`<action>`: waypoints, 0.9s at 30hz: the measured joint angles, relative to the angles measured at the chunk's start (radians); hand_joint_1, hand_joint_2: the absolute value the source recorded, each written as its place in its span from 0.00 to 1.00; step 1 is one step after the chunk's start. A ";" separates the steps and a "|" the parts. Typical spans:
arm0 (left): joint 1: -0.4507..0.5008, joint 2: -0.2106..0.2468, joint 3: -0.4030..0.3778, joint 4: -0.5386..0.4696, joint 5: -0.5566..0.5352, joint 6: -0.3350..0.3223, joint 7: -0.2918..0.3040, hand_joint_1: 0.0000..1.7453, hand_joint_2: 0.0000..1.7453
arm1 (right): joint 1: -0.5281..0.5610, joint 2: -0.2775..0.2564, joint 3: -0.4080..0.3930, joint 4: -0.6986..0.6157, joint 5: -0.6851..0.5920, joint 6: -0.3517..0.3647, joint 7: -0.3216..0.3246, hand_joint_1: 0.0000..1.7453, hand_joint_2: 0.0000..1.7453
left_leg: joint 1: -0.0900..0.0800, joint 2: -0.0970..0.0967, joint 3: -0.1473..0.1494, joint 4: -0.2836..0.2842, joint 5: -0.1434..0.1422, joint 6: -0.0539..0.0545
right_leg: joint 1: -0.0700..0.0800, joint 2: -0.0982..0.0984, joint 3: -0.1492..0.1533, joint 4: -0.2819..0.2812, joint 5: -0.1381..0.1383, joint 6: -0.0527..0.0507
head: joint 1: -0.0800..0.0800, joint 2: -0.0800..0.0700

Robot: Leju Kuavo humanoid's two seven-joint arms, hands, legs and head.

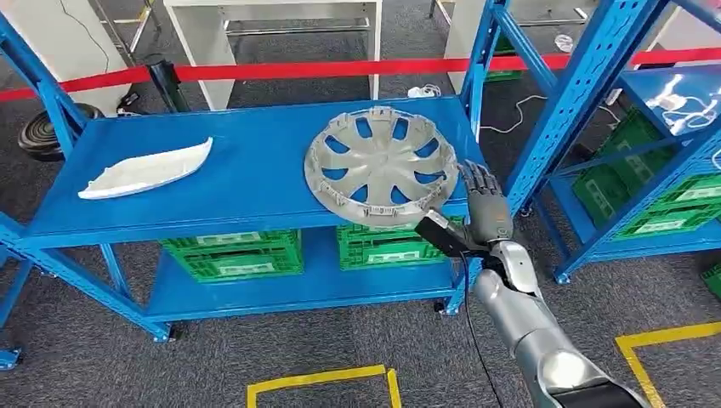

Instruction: Take the parts from the cabinet and place them on the table.

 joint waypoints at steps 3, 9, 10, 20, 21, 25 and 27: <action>-0.001 0.000 0.000 0.000 0.000 0.000 0.000 0.00 0.00 | -0.001 0.000 0.000 -0.002 0.000 0.001 0.000 0.00 0.00 | 0.012 0.002 -0.121 0.217 -0.090 -0.015 | -0.003 -0.002 0.011 0.000 -0.012 -0.007 | -0.002 0.000; 0.003 0.000 0.000 0.001 -0.001 0.002 0.010 0.00 0.00 | 0.005 0.001 0.000 -0.002 -0.003 0.001 -0.001 0.00 0.00 | 0.023 0.004 -0.043 -0.018 0.087 -0.030 | -0.014 0.000 0.059 0.001 -0.050 0.020 | -0.002 0.000; 0.001 0.000 0.000 0.002 -0.002 0.002 0.011 0.00 0.00 | 0.004 0.001 0.000 -0.002 -0.004 0.001 -0.001 0.00 0.00 | 0.017 0.001 -0.028 -0.041 0.072 -0.020 | -0.009 0.003 0.057 0.006 -0.055 0.027 | -0.006 0.000; 0.005 0.001 0.002 0.002 0.006 0.020 0.002 0.00 0.00 | -0.002 0.021 0.000 -0.006 0.028 0.005 0.003 0.00 0.00 | 0.012 0.000 -0.010 -0.043 0.053 0.040 | -0.008 -0.003 -0.133 0.326 -0.164 0.054 | 0.007 0.000; 0.006 0.001 0.002 0.002 0.006 0.025 0.000 0.00 0.00 | -0.003 0.022 0.000 -0.006 0.031 0.005 0.003 0.00 0.00 | 0.010 -0.003 -0.003 -0.043 0.049 0.040 | -0.007 -0.003 -0.125 0.286 -0.122 0.048 | 0.007 0.000; 0.006 -0.003 0.005 0.003 0.011 0.043 -0.003 0.00 0.00 | -0.027 0.034 0.000 -0.007 0.053 0.024 0.002 0.00 0.00 | 0.000 -0.006 0.013 -0.039 0.031 0.026 | 0.011 -0.005 -0.005 0.007 0.003 0.015 | 0.007 0.000; 0.009 -0.003 0.010 0.002 0.011 0.052 0.003 0.00 0.00 | -0.044 0.048 0.000 -0.007 0.053 0.046 -0.009 0.00 0.00 | 0.001 -0.005 0.011 -0.039 0.029 0.029 | 0.008 -0.002 -0.006 0.002 0.007 0.033 | 0.006 0.000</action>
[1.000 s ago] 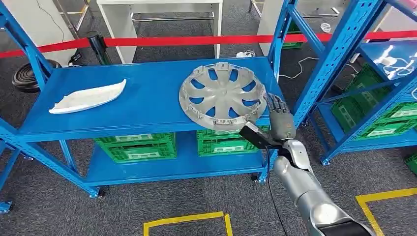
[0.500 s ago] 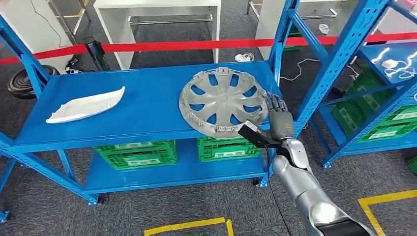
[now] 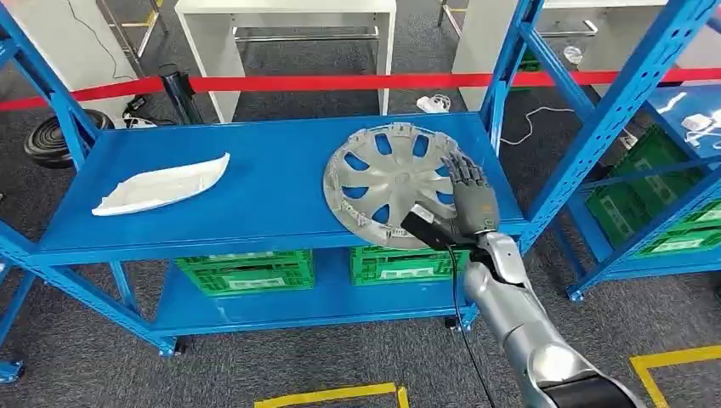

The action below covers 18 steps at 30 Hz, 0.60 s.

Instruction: Take the parts from the cabinet and place them on the table.

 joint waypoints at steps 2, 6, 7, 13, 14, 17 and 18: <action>0.004 0.000 0.002 0.000 0.003 0.001 0.000 0.00 0.00 | -0.017 0.008 0.000 0.000 -0.005 0.016 -0.012 0.00 0.00 | 0.002 0.002 0.003 -0.004 0.002 -0.005 | 0.002 0.004 0.000 0.000 0.000 -0.005 | 0.000 0.000; 0.004 0.000 0.006 0.000 0.004 0.001 0.000 0.00 0.00 | -0.041 0.026 0.001 0.000 -0.006 0.026 -0.016 0.00 0.00 | 0.002 0.002 0.009 -0.015 0.005 -0.011 | 0.002 0.003 0.000 0.000 -0.003 -0.011 | 0.000 0.000; 0.004 0.000 0.007 0.000 0.004 0.001 0.000 0.00 0.00 | -0.042 0.030 0.001 0.000 -0.006 0.027 -0.018 0.00 0.00 | 0.002 0.002 0.009 -0.016 0.006 -0.012 | 0.002 0.003 0.000 0.000 -0.003 -0.012 | 0.000 0.000; 0.005 0.000 0.008 0.000 0.007 0.001 -0.009 0.00 0.00 | -0.080 0.075 0.008 0.015 -0.017 0.056 -0.040 0.00 0.00 | 0.004 0.003 0.011 -0.019 0.007 -0.020 | 0.003 0.005 0.000 0.001 -0.003 -0.017 | 0.000 0.000; 0.004 0.000 0.008 0.000 0.007 0.002 -0.008 0.00 0.00 | -0.090 0.091 0.017 0.021 -0.015 0.061 -0.040 0.00 0.00 | 0.005 0.004 0.011 -0.019 0.007 -0.020 | 0.003 0.006 0.000 0.001 -0.002 -0.018 | 0.000 0.000; 0.003 0.000 0.008 0.000 0.005 0.006 -0.002 0.00 0.00 | -0.112 0.141 0.038 0.035 -0.012 0.067 -0.030 0.00 0.00 | 0.005 0.005 0.012 -0.019 0.007 -0.020 | 0.003 0.006 0.000 0.001 -0.002 -0.018 | 0.000 0.000; 0.003 0.000 0.008 0.000 0.005 0.007 -0.002 0.00 0.00 | -0.116 0.153 0.045 0.037 -0.011 0.068 -0.027 0.00 0.00 | 0.005 0.004 0.011 -0.019 0.008 -0.020 | 0.003 0.005 0.000 0.001 -0.002 -0.018 | 0.000 0.000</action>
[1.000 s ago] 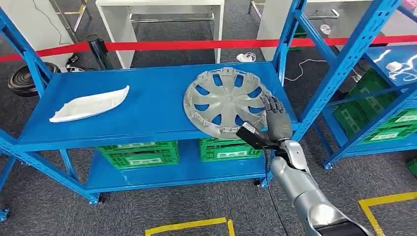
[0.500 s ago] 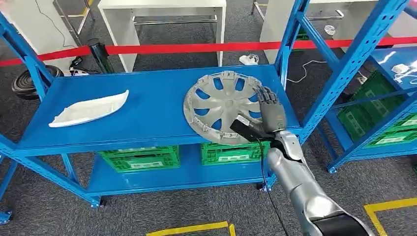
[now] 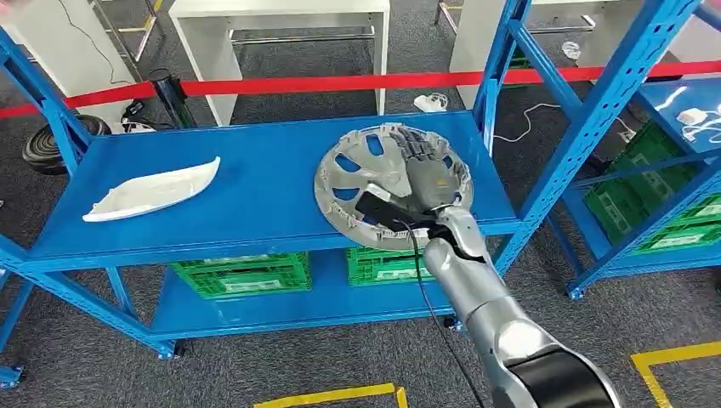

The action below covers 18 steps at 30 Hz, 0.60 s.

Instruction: Take the parts from the cabinet and place them on the table.

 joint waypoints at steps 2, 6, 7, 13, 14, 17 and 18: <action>0.000 0.000 0.000 0.000 -0.002 0.000 0.003 0.00 0.00 | -0.007 0.020 0.007 0.004 0.000 0.000 0.000 0.00 0.00 | 0.000 -0.001 0.000 0.000 0.000 0.000 | 0.000 -0.001 0.000 0.000 0.000 0.000 | 0.000 0.000; 0.001 0.000 0.000 0.000 -0.013 0.000 0.013 0.00 0.00 | -0.008 0.045 0.008 0.008 -0.030 0.017 -0.018 0.00 0.00 | 0.000 -0.001 0.000 0.000 0.000 0.000 | 0.000 0.000 0.001 0.000 0.000 0.000 | 0.000 0.000; 0.001 0.000 0.000 0.000 -0.013 0.000 0.013 0.00 0.00 | -0.008 0.045 0.008 0.008 -0.030 0.017 -0.018 0.00 0.00 | 0.000 -0.001 0.000 0.000 0.000 0.000 | 0.000 0.000 0.001 0.000 0.000 0.000 | 0.000 0.000; 0.001 0.000 0.000 0.000 -0.015 0.000 0.016 0.00 0.00 | -0.008 0.053 0.010 0.010 -0.035 0.019 -0.022 0.00 0.00 | 0.000 0.000 0.000 0.000 0.000 0.000 | 0.000 0.000 0.001 0.000 0.000 0.000 | 0.000 0.000; 0.000 -0.001 0.000 0.000 -0.016 0.000 0.018 0.00 0.00 | -0.007 0.063 0.015 0.011 -0.038 0.023 -0.022 0.00 0.00 | -0.001 0.000 0.000 0.000 0.000 0.000 | 0.000 0.000 0.001 0.000 0.000 0.000 | 0.000 0.000; 0.000 -0.002 0.000 0.000 -0.016 0.002 0.018 0.00 0.00 | 0.000 0.085 0.022 0.015 -0.055 0.027 -0.022 0.00 0.00 | -0.001 -0.001 0.000 0.000 0.000 0.000 | 0.000 0.000 0.001 -0.001 0.000 0.000 | 0.000 0.000; 0.000 -0.003 0.000 0.000 -0.016 0.005 0.015 0.00 0.00 | 0.007 0.102 0.023 0.017 -0.069 0.031 -0.026 0.00 0.00 | -0.001 -0.001 0.000 0.000 0.000 0.000 | 0.000 0.000 0.001 -0.001 0.000 0.000 | 0.000 0.000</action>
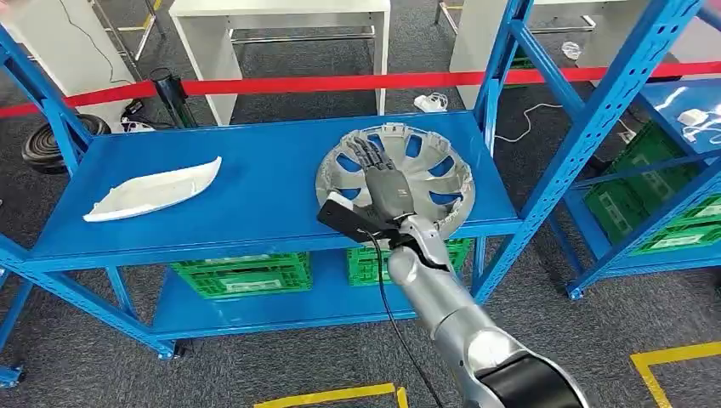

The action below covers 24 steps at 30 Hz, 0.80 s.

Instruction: Take the parts from the cabinet and place them on the table.

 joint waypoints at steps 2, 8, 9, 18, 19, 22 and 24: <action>-0.006 -0.005 0.000 0.000 -0.002 0.000 -0.007 0.00 0.00 | 0.018 0.017 0.009 0.005 -0.007 0.024 -0.006 0.00 0.00 | 0.000 0.000 0.000 0.000 0.000 0.000 | 0.000 0.000 0.000 0.000 0.000 0.000 | 0.000 0.000; -0.013 -0.012 0.000 0.000 -0.018 0.008 0.011 0.00 0.00 | 0.048 0.021 0.019 0.034 0.001 0.027 0.058 0.00 0.00 | 0.000 0.001 0.000 0.000 0.000 0.000 | 0.000 0.000 0.000 0.000 0.000 0.000 | 0.000 0.000; -0.013 -0.012 0.000 0.000 -0.017 0.008 0.014 0.00 0.00 | 0.054 0.019 0.023 0.042 0.003 0.027 0.070 0.00 0.00 | 0.000 0.000 0.000 0.000 0.000 0.000 | 0.000 0.000 0.000 0.000 0.000 0.000 | 0.000 0.000; -0.013 -0.012 0.026 0.000 0.054 0.003 0.007 0.00 0.00 | 0.086 -0.004 0.044 0.088 0.023 0.042 0.123 0.00 0.00 | 0.000 0.000 0.000 0.000 -0.001 -0.001 | 0.000 0.000 0.000 0.000 0.000 0.000 | 0.000 0.000; -0.013 -0.012 0.029 0.000 0.054 0.003 0.007 0.00 0.00 | 0.090 -0.008 0.048 0.090 0.025 0.042 0.125 0.00 0.00 | 0.000 0.000 0.000 0.000 -0.001 -0.001 | 0.000 0.000 0.000 0.000 0.000 0.000 | 0.000 0.000; -0.013 -0.012 0.040 0.000 0.056 0.003 0.007 0.00 0.00 | 0.097 -0.021 0.053 0.096 0.026 0.040 0.138 0.00 0.00 | 0.000 0.001 0.000 0.000 -0.001 -0.001 | 0.000 0.000 0.000 0.000 0.000 0.000 | 0.000 0.000; -0.013 -0.012 0.043 0.000 0.056 0.003 0.007 0.00 0.00 | 0.100 -0.031 0.053 0.101 0.026 0.039 0.138 0.00 0.00 | 0.000 0.000 0.000 0.000 -0.001 -0.001 | 0.000 0.000 0.000 0.000 0.000 0.000 | 0.000 0.000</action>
